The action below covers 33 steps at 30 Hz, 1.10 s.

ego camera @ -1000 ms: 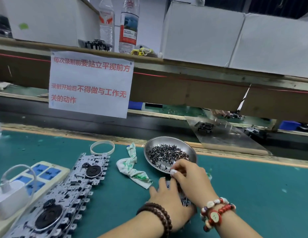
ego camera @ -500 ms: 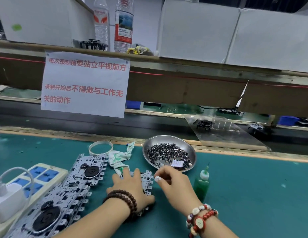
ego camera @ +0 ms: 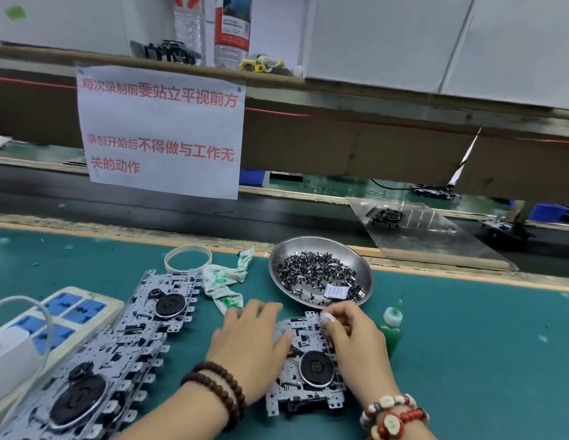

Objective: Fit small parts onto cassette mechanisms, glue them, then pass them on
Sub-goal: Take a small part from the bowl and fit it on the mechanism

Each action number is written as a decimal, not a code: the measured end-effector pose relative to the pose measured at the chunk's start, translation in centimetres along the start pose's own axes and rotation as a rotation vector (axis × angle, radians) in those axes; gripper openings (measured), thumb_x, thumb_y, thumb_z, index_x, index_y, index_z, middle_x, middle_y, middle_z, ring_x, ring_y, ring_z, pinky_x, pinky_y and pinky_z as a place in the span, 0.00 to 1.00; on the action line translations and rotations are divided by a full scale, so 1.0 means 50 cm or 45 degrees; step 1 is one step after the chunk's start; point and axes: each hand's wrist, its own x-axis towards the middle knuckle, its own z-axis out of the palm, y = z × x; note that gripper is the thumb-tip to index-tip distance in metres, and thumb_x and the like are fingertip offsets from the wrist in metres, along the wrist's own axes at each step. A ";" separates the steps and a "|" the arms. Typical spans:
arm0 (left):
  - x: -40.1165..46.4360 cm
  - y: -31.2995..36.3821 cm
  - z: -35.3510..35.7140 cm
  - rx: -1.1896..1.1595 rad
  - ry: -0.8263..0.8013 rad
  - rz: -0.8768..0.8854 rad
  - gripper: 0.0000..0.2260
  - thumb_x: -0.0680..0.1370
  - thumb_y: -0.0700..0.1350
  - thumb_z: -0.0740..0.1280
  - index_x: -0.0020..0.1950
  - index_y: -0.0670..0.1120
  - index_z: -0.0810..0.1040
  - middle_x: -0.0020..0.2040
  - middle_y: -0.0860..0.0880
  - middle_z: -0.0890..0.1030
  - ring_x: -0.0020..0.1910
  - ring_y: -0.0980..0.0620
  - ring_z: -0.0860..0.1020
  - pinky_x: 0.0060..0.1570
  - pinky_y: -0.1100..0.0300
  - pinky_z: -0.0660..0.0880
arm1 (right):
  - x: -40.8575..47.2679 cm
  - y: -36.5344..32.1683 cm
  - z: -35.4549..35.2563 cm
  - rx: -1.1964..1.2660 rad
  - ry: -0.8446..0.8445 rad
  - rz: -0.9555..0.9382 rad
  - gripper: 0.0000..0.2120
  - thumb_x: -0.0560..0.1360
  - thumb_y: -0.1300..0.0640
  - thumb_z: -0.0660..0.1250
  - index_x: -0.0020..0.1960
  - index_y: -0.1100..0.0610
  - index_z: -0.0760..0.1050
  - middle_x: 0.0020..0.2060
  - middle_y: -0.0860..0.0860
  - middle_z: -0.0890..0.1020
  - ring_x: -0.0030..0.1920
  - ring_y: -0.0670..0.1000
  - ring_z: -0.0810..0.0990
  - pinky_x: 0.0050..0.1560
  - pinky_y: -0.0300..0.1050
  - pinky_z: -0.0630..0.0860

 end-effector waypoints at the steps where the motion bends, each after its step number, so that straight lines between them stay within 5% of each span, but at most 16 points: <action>1: 0.013 0.003 0.000 -0.031 0.036 -0.002 0.20 0.80 0.56 0.52 0.72 0.56 0.58 0.68 0.56 0.63 0.67 0.51 0.60 0.65 0.54 0.63 | 0.002 0.001 -0.001 0.005 0.013 0.007 0.10 0.76 0.61 0.65 0.38 0.50 0.74 0.34 0.46 0.81 0.34 0.38 0.77 0.37 0.26 0.70; 7: 0.068 0.016 0.022 -0.134 0.035 0.033 0.14 0.81 0.51 0.54 0.66 0.58 0.67 0.63 0.57 0.71 0.63 0.54 0.66 0.65 0.51 0.63 | -0.009 0.001 0.007 -0.047 -0.030 -0.016 0.10 0.76 0.63 0.65 0.40 0.50 0.74 0.31 0.46 0.80 0.35 0.40 0.78 0.41 0.38 0.76; 12: 0.067 0.004 0.047 -0.358 0.065 0.098 0.08 0.80 0.49 0.58 0.56 0.57 0.74 0.52 0.59 0.79 0.54 0.58 0.75 0.59 0.55 0.69 | -0.006 0.005 0.005 0.061 -0.113 0.042 0.10 0.72 0.64 0.69 0.41 0.49 0.75 0.36 0.45 0.81 0.37 0.40 0.78 0.39 0.27 0.72; 19: 0.061 -0.016 0.057 -0.610 0.145 0.150 0.08 0.78 0.48 0.62 0.42 0.61 0.70 0.40 0.60 0.78 0.44 0.63 0.76 0.49 0.63 0.72 | 0.002 0.005 0.000 0.242 -0.209 0.161 0.10 0.71 0.69 0.69 0.38 0.54 0.78 0.32 0.45 0.83 0.31 0.42 0.80 0.37 0.33 0.76; 33: 0.058 -0.020 0.060 -0.628 0.155 0.284 0.02 0.78 0.48 0.61 0.46 0.54 0.73 0.44 0.59 0.77 0.46 0.63 0.73 0.50 0.64 0.70 | -0.001 -0.011 -0.004 -0.168 -0.246 -0.034 0.17 0.70 0.62 0.72 0.31 0.41 0.76 0.41 0.37 0.79 0.41 0.40 0.79 0.43 0.32 0.73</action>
